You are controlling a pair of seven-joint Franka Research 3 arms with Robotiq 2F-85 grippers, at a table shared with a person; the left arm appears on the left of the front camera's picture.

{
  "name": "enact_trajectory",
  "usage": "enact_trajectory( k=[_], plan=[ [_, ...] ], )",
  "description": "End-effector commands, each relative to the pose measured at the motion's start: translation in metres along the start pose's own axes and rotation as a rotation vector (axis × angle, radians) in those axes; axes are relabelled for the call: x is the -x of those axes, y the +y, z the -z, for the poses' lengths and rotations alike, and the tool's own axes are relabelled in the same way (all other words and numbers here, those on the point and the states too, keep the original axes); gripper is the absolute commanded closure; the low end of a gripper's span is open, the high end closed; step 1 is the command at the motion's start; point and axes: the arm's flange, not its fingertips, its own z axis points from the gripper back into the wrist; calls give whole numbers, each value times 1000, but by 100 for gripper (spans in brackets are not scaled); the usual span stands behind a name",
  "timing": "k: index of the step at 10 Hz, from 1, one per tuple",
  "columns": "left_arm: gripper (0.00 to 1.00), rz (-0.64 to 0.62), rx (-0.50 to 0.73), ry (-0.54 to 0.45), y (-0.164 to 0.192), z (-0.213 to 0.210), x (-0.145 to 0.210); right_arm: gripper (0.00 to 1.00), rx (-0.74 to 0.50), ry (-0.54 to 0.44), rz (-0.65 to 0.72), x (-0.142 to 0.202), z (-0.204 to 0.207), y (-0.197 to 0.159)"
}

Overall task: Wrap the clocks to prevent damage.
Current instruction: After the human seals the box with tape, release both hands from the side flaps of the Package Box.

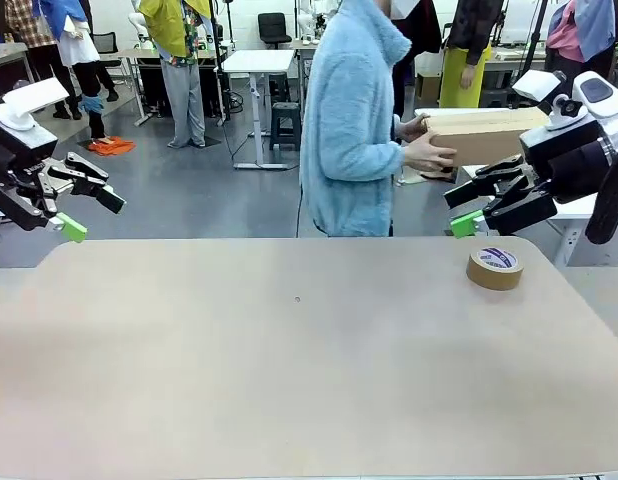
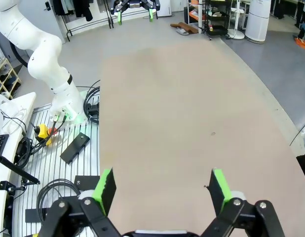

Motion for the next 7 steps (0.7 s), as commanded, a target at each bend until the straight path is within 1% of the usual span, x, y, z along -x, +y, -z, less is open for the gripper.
enact_trajectory(
  k=[1, 3, 4, 5, 6, 7],
  plan=[
    [0, 6, 3, 1, 0, 1, 0, 0, -11, -3, -8, 1, 1, 1],
    [0, 0, 0, 0, 0, 0, 0, 0, 0, -1, 0, 0, 0, 0],
    [0, -14, -38, -48, -4, -4, -4, 0, 47, -66, -28, -3, -4, 0],
    [0, -29, -106, -130, -9, -14, -7, 0, 89, -166, -7, -3, -13, -8],
    [0, -46, -175, -194, -12, -28, -5, 0, 106, -245, 0, 2, -23, -19],
    [0, -79, -215, -255, -11, -38, 3, 0, 101, -314, 20, 8, -28, -28]
  ],
)
